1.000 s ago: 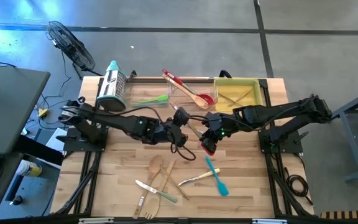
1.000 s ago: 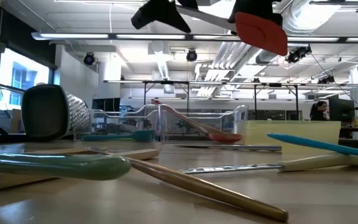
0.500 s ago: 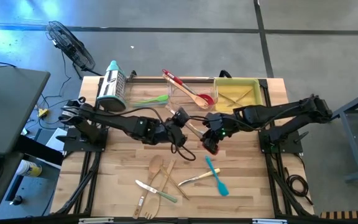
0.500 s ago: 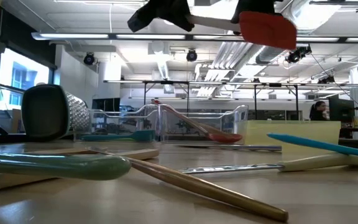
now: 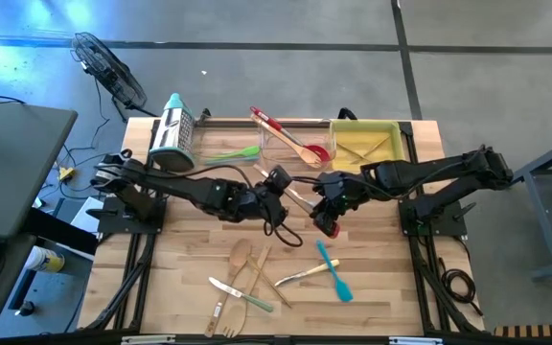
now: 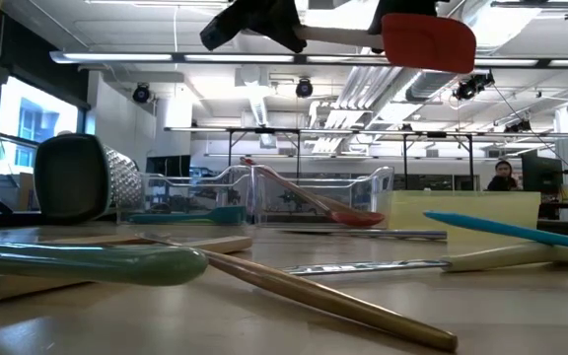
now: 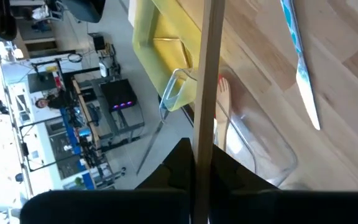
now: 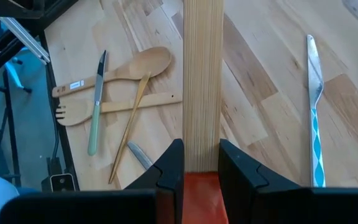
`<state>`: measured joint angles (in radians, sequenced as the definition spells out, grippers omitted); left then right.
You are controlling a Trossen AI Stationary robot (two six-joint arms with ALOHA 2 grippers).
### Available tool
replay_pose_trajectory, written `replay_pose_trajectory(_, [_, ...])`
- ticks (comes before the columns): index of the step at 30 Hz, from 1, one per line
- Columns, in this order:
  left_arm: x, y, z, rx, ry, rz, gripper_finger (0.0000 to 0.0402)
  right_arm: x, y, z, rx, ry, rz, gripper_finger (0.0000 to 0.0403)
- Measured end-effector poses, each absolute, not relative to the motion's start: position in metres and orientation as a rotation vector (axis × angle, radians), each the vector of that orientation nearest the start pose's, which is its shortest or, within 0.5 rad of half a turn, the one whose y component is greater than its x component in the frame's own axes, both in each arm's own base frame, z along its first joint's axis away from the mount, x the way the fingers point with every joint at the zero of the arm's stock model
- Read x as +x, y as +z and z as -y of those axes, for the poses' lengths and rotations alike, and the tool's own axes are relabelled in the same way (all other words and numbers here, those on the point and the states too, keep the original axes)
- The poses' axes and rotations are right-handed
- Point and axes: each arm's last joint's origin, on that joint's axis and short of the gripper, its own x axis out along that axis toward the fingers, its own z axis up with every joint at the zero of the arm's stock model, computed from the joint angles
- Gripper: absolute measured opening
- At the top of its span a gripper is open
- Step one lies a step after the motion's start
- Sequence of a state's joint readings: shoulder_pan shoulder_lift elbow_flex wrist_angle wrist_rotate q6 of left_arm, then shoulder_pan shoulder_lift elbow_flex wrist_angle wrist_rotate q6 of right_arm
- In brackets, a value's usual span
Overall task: Pick & Place Kitchen Items
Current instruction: Put the red spatula into the left transparent bin
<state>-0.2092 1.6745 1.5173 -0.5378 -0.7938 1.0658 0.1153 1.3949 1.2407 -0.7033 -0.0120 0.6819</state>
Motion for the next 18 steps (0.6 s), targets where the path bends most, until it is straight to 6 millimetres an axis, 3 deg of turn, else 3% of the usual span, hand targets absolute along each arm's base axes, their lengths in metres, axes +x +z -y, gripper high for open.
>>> replay_pose_trajectory(5, [0.36,0.339,0.056,1.299,0.164,-0.888,0.001,0.288,0.314,-0.033,0.595,-0.169,-0.835,0.0064])
replay_pose_trajectory(13, [0.36,0.347,0.057,1.208,0.186,-0.845,0.0008,0.295,0.324,-0.032,0.561,-0.129,-0.701,0.0225])
replay_pose_trajectory(18, [0.359,0.343,0.056,1.21,0.182,-0.875,0.0008,0.287,0.34,-0.03,0.502,-0.182,-0.586,0.0278])
